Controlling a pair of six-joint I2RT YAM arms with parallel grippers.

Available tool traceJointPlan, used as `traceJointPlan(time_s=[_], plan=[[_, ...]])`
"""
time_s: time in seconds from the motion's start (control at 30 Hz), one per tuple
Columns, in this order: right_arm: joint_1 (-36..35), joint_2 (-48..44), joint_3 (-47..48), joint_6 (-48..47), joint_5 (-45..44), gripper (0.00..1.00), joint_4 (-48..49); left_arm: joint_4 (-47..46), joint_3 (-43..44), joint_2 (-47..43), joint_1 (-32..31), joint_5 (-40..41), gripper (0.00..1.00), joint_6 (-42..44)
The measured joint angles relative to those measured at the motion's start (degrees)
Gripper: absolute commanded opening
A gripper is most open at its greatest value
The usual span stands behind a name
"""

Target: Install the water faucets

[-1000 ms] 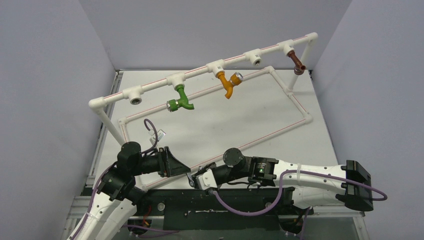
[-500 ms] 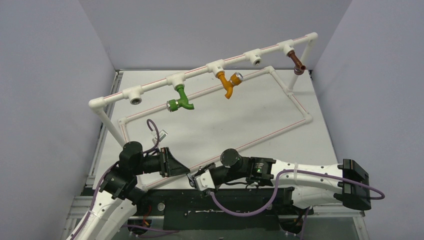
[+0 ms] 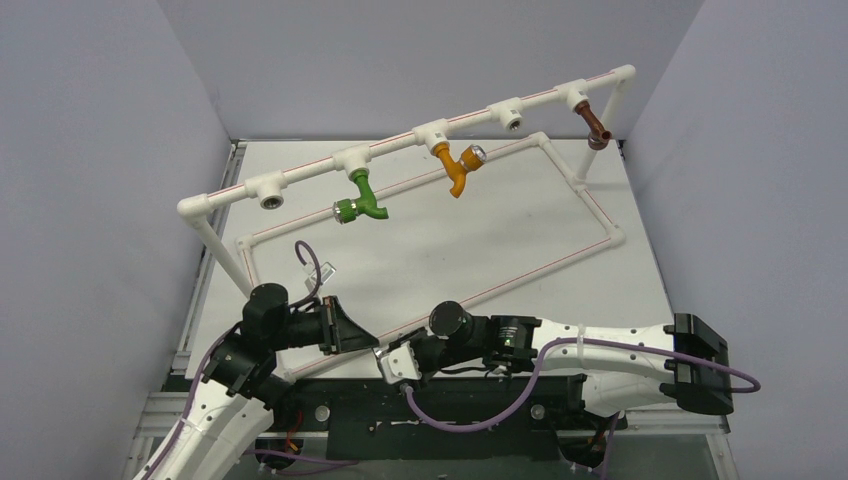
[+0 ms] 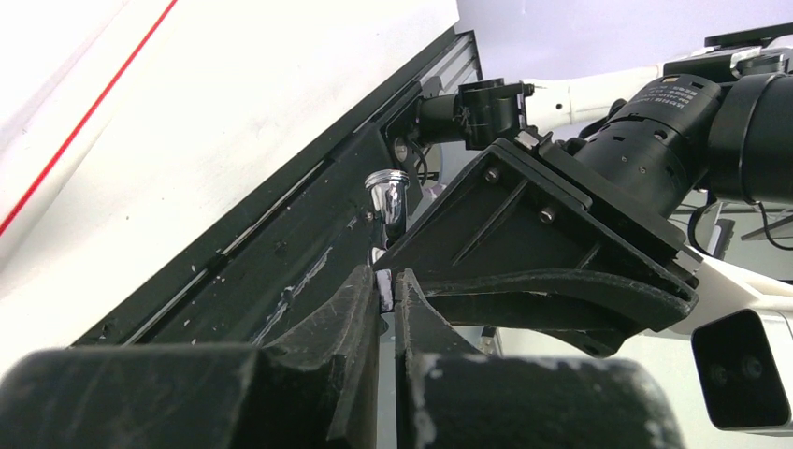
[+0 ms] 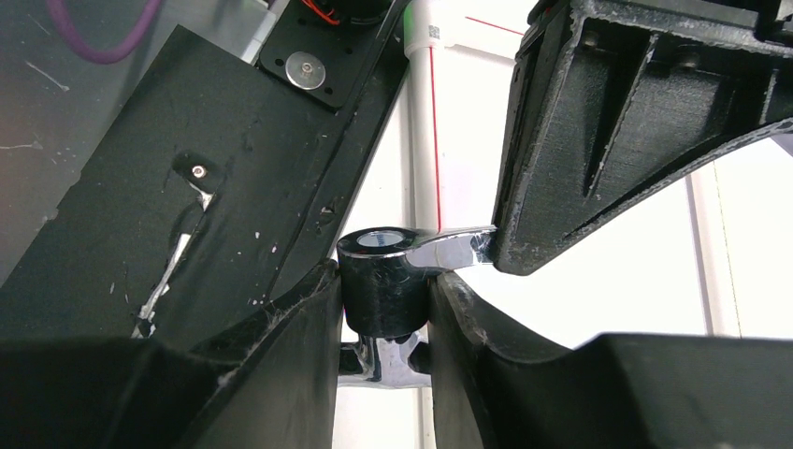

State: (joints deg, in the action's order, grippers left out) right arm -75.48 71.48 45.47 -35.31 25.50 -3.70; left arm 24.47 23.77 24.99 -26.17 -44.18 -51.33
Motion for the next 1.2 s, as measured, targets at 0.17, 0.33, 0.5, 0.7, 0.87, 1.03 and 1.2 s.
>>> traceJointPlan(time_s=[0.17,0.33,0.5,0.7,0.87,1.03,1.2], plan=[[-0.1,0.0,0.1,1.3,-0.7,0.54,0.2,0.8,0.3,0.1,-0.1,-0.2,0.00,2.0],[-0.3,-1.1,0.1,2.8,-1.7,0.62,0.7,1.2,0.6,0.7,-0.4,-0.6,0.00,3.6],[0.2,-3.4,0.1,4.0,-2.0,0.63,-0.2,2.1,1.6,2.6,-0.4,-0.7,0.00,5.8],[5.7,-8.0,0.3,7.1,-1.0,0.63,-3.5,4.0,5.2,5.4,-0.4,-1.4,0.00,10.8],[12.7,-11.6,2.1,12.1,1.9,0.64,-6.3,7.0,10.7,7.8,-0.4,-2.3,0.00,17.4],[14.9,-12.0,6.3,16.6,5.1,0.63,-9.8,10.8,16.1,11.7,-0.4,-2.8,0.00,24.6],[17.0,-10.1,12.4,20.7,10.6,0.61,-15.0,15.1,20.0,15.0,-0.5,-2.9,0.00,32.1]])
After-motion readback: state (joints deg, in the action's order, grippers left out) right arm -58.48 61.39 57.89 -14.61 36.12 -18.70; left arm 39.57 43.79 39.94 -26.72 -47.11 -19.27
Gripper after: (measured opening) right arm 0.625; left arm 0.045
